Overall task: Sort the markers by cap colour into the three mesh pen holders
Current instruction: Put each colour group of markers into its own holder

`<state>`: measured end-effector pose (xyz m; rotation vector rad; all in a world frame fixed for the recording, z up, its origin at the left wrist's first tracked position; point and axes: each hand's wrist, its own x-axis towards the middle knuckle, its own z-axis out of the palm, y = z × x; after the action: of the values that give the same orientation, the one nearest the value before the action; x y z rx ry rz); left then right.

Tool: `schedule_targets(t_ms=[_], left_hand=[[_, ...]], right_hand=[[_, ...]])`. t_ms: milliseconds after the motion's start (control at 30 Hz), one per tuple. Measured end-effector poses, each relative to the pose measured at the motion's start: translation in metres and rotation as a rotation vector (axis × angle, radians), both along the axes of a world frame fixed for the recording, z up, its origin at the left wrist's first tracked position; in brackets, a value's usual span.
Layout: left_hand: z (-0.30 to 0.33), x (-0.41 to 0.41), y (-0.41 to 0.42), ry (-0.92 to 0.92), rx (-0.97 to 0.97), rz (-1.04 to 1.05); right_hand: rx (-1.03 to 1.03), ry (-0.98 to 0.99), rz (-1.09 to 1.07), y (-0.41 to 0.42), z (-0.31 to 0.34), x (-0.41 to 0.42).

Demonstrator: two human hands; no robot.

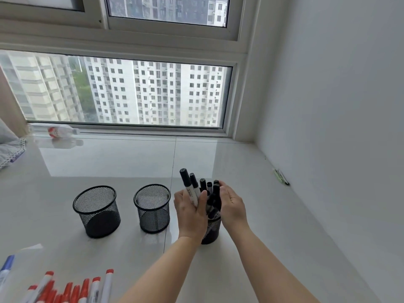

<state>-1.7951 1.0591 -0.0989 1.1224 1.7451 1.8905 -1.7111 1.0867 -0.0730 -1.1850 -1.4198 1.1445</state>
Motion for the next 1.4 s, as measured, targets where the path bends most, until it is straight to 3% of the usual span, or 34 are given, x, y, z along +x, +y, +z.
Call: schedule_targets(t_ms=[100,333,433,533,600,667,900,1133,1300,1400], left_hand=[[-0.003,0.005,-0.006,-0.044,-0.113,-0.083],[-0.002,0.019,-0.028,0.064,-0.296,-0.157],[0.019,0.016,-0.033,0.100,-0.224,-0.077],[0.048,0.010,-0.032,0.372,-0.022,-0.065],[0.064,0.006,-0.028,0.678,-0.038,-0.103],[0.069,0.002,-0.023,0.859,-0.128,-0.150],[0.063,-0.009,-0.025,0.738,-0.015,-0.061],[0.021,-0.008,-0.041,0.846,-0.082,-0.164],[0.022,-0.013,-0.034,1.007,-0.010,-0.116],[0.025,-0.016,-0.031,0.847,-0.142,-0.245]], right_hand=[[-0.005,-0.035,-0.033,-0.003,0.002,0.002],[0.020,-0.104,-0.113,-0.027,0.004,0.019],[0.084,-0.144,-0.106,-0.034,0.007,0.025],[0.112,-0.131,-0.042,-0.037,0.013,0.028],[0.088,-0.176,-0.001,-0.036,0.013,0.029],[0.050,-0.211,0.026,-0.035,0.011,0.030],[0.021,-0.186,0.026,-0.035,0.008,0.031],[0.006,-0.063,0.086,-0.041,0.005,0.034],[0.213,-0.276,0.062,-0.044,0.004,0.034],[0.236,-0.334,0.067,-0.044,0.004,0.033]])
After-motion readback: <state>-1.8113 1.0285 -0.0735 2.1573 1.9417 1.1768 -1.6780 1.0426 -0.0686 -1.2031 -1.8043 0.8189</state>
